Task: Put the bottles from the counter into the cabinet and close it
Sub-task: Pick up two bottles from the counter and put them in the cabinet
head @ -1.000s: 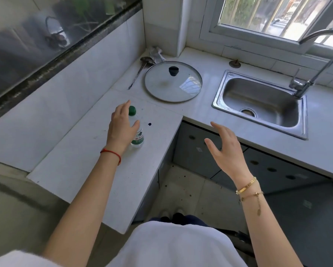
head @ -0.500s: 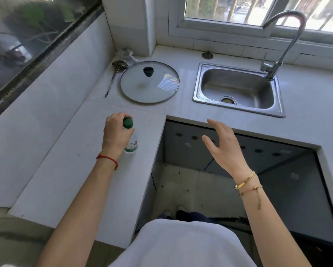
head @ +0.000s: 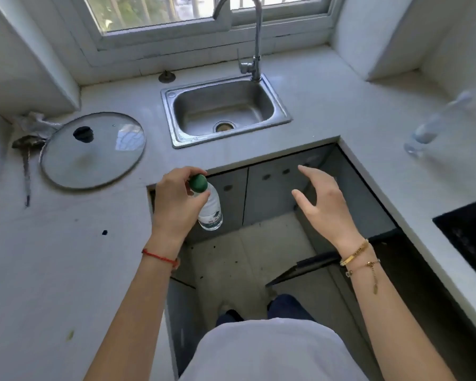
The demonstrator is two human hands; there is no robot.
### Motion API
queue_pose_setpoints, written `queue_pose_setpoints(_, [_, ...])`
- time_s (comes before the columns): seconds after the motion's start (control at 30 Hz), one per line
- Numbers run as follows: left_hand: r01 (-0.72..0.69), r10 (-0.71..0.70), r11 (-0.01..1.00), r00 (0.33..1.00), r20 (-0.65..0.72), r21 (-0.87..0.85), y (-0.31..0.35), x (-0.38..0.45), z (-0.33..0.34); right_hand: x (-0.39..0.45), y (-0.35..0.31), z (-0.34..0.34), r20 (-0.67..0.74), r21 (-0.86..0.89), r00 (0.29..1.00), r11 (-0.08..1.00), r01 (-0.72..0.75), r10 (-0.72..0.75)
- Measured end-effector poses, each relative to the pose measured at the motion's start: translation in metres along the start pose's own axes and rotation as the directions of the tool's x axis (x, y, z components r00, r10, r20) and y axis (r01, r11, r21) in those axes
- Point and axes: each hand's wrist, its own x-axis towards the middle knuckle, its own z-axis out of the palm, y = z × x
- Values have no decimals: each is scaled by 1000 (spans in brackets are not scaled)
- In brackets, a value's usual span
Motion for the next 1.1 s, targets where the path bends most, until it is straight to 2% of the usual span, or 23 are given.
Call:
queue_pose_setpoints(0.2, [-123,134,989,979,152,-81,55,27,65,-8,64,-59,-133,-84,979,983,-164,152])
queue_pose_setpoints(0.4, [-174,199,977,950,242,-122,115,49,138,7,134,-118,-250,-104,943,962,-251,219])
queue_pose_setpoints(0.7, [-165,191,978,955,227,-127,212,76,247,98,267,-223,-377,-131,902,951,-279,213])
queue_pose_setpoints(0.93, [-111,138,983,972,191,-143,268,96,322,190,365,-263,-331,-172,919,944,-283,216])
queue_pose_setpoints(1.1, [-101,118,989,979,168,-108,291,109,358,238,411,-261,-214,-176,935,930,-322,283])
